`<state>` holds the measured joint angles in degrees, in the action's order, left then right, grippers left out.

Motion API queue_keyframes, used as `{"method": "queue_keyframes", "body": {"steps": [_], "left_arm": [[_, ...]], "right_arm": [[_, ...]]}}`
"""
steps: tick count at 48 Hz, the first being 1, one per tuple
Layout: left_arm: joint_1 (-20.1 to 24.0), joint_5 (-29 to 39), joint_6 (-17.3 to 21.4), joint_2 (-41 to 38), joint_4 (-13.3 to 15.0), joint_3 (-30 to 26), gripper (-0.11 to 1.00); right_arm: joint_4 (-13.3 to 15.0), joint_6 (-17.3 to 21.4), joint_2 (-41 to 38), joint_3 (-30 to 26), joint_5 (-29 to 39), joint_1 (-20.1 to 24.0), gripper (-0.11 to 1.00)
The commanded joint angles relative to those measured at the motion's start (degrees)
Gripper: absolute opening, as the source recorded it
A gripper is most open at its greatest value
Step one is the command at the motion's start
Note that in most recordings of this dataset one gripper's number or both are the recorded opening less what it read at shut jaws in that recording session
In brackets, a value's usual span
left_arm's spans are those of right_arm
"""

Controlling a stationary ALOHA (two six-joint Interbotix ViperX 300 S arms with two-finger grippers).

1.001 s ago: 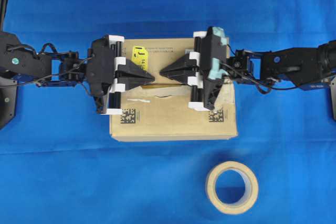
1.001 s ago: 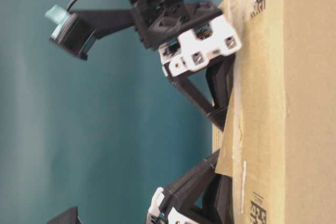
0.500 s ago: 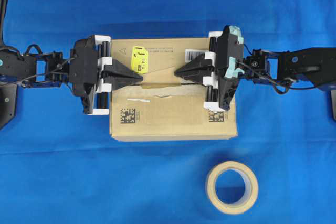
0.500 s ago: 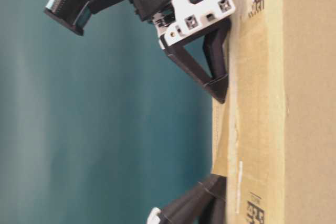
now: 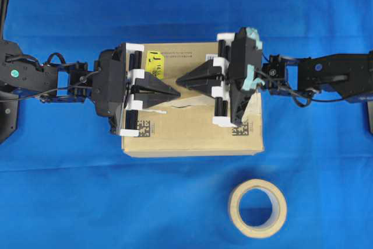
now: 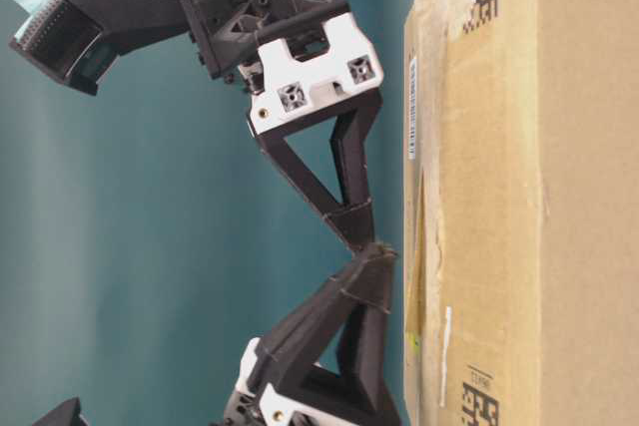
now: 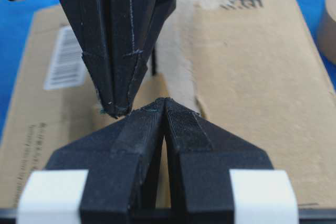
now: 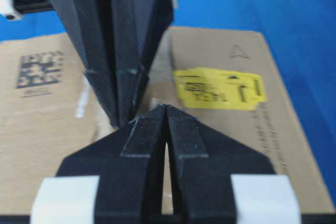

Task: Apply tape along the seams of the closed cardboard box to seal it securely.

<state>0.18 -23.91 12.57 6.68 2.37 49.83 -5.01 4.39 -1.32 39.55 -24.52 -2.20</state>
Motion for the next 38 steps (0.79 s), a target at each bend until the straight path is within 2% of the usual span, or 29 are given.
{"method": "queue_keyframes", "body": {"steps": [1,20,31,38], "left_arm": [[-0.09,0.35,-0.35,-0.18,-0.09,-0.88,0.0],[-1.05,1.76,-0.97,-2.9,-0.09,-0.35,0.0],[-3.69,1.76,-4.13,-2.02,-0.09,1.41,0.0],[-3.87,1.76,-5.45,-1.05,0.0,3.16,0.0]], "right_arm": [[0.0,-0.09,0.0,-1.41,-0.53,0.44,0.01],[-0.26,0.35,-2.81,-1.41,-0.44,0.62,0.01],[-0.88,0.44,-3.87,-1.05,-0.44,1.23,0.01],[-2.11,0.44,-4.04,0.79,-0.35,1.49,0.01]]}}
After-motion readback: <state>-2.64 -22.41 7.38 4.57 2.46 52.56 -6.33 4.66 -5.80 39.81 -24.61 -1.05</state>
